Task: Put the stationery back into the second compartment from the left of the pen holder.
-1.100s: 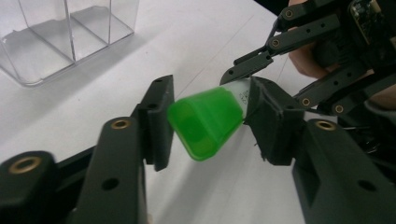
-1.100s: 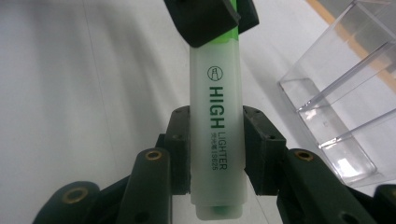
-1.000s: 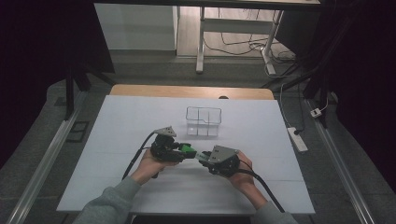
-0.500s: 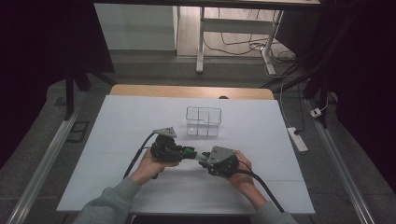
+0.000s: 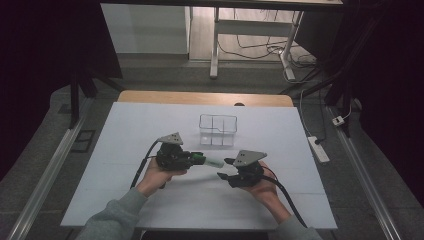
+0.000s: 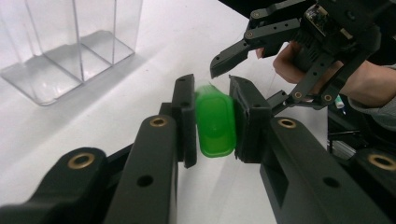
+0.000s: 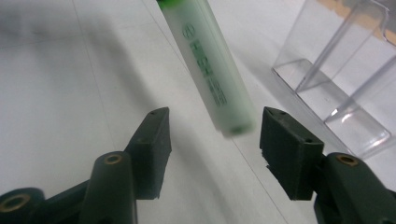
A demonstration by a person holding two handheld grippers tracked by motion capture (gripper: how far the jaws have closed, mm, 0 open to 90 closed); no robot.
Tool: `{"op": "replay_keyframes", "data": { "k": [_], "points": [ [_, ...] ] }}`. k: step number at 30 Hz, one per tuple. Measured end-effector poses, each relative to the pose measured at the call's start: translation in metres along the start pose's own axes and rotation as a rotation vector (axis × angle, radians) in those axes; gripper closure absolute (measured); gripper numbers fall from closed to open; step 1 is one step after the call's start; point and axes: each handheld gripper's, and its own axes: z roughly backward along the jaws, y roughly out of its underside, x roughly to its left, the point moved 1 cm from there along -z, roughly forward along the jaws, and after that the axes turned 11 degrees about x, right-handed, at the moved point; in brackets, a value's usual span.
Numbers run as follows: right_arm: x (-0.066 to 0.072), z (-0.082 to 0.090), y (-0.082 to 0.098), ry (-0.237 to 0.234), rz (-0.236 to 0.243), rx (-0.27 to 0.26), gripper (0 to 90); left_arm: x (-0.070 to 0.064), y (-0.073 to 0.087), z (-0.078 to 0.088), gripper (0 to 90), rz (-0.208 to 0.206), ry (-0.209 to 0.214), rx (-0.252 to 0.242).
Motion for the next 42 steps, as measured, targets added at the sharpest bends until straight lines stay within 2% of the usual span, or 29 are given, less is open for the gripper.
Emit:
{"op": "replay_keyframes", "data": {
  "k": [3,4,9,19,23,35,42],
  "points": [
    [-0.005,0.005,0.006,0.001,-0.039,0.005,41.8,0.002,0.001,0.004,73.1,0.0,-0.007,-0.005],
    [-0.005,0.005,0.006,0.001,-0.039,0.005,41.8,0.003,0.001,0.005,73.1,-0.001,-0.011,-0.005],
    [-0.015,0.017,0.022,0.037,-0.093,0.025,41.3,0.004,0.002,0.011,73.5,-0.002,-0.016,-0.015],
    [-0.019,0.036,0.049,0.061,-0.155,0.054,39.8,0.007,0.003,0.018,73.6,-0.003,-0.038,-0.028],
    [-0.023,0.048,0.066,0.085,-0.207,0.048,39.7,0.008,0.003,0.021,73.7,0.001,-0.045,-0.036],
    [-0.023,0.067,0.088,0.122,-0.252,0.042,39.2,0.007,-0.004,0.025,73.7,-0.005,-0.047,-0.051],
    [-0.025,0.067,0.091,0.125,-0.251,0.038,39.0,0.01,-0.021,0.031,73.7,-0.018,-0.065,-0.059]
  ]
}}
